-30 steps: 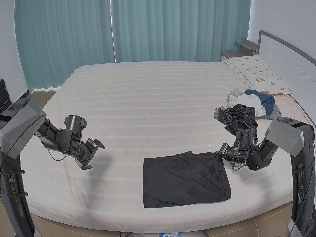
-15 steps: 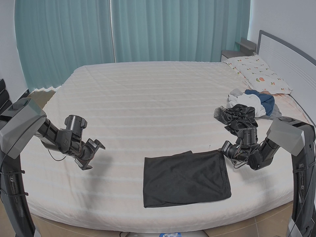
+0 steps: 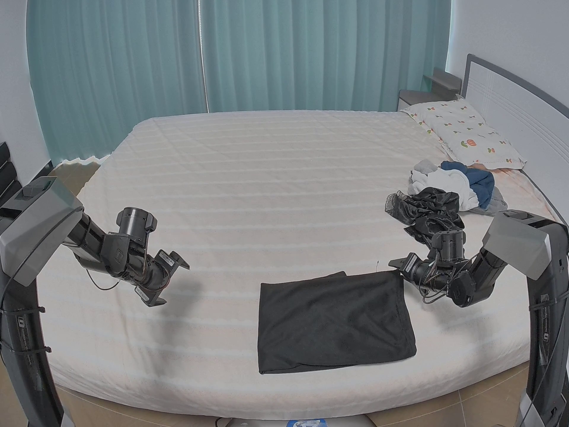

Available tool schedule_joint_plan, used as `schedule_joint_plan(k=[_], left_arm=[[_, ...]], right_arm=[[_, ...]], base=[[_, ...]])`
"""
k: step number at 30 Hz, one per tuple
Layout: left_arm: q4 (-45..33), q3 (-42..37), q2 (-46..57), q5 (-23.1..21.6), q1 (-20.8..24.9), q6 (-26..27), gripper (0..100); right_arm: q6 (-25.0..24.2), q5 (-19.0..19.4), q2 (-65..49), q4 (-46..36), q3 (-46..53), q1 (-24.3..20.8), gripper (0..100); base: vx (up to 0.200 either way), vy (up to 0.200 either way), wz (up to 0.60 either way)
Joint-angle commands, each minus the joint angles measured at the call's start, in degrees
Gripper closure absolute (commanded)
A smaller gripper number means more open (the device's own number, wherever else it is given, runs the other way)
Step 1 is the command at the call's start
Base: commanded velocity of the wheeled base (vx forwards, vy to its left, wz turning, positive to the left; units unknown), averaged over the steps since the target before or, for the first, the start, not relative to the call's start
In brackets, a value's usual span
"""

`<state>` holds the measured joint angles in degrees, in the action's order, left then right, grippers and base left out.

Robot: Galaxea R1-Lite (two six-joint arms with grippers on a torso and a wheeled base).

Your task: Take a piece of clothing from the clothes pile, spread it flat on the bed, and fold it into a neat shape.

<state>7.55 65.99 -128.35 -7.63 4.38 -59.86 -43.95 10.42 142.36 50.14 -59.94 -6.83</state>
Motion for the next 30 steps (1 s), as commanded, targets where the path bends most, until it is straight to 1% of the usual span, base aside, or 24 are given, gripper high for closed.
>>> schedule_joint_plan(k=[1, 7, 12, 13, 15, 17, 20, 23, 28, 30], left_arm=[[-0.16, 0.11, 0.12, -0.02, 0.02, -0.17, 0], [-0.6, 0.11, 0.65, 0.07, 0.63, -0.17, 0], [-0.6, -1.56, 1.97, -0.02, 3.45, -0.35, 0], [-0.6, -1.56, 1.97, -0.02, 3.45, -0.35, 0], [-0.6, -2.18, 2.14, -0.02, 4.94, -0.53, 0], [-0.69, -2.35, 2.5, -0.1, 5.29, -0.61, 0], [-0.69, -2.71, 2.76, -0.19, 5.73, -0.61, 0], [-0.78, -3.59, 2.76, -0.19, 6.79, -0.7, 0], [-0.87, -4.11, 3.02, -0.19, 8.19, -0.61, 0], [-0.87, -4.82, 3.11, -0.19, 8.9, -0.17, 0]], right_arm=[[-1.23, 0.12, -5.69, 1.36, 5.1, -0.2, 0], [-1.49, -0.05, -12.28, 5.76, 16.96, -1.08, 0], [-1.76, -0.05, -16.06, 13.14, 28.04, -0.82, 0], [-1.76, -0.05, -16.06, 13.14, 28.04, -0.82, 0], [-1.76, -0.05, -16.77, 18.06, 33.49, -0.82, 0], [-1.84, 0.21, -16.59, 21.67, 36.21, -0.82, 0], [-1.93, 0.48, -15.54, 24.92, 37.97, -0.82, 0], [-3.69, 0.56, -13.87, 26.85, 38.14, -0.91, 0], [-4.22, 0.56, -13.51, 27.12, 38.23, -0.91, 0], [-4.22, 0.56, -13.07, 27.2, 38.14, -0.91, 0]], base=[[0.0, 0.0, 0.0], [0.0, 0.0, 0.0], [0.0, -0.2, 0.0], [0.0, -0.2, 0.0], [0.0, -0.2, 0.0], [0.0, -0.2, 0.0], [0.0, -0.2, 0.0], [0.0, -0.2, 0.0], [0.0, -0.2, 0.0], [0.0, 0.0, 0.0]])
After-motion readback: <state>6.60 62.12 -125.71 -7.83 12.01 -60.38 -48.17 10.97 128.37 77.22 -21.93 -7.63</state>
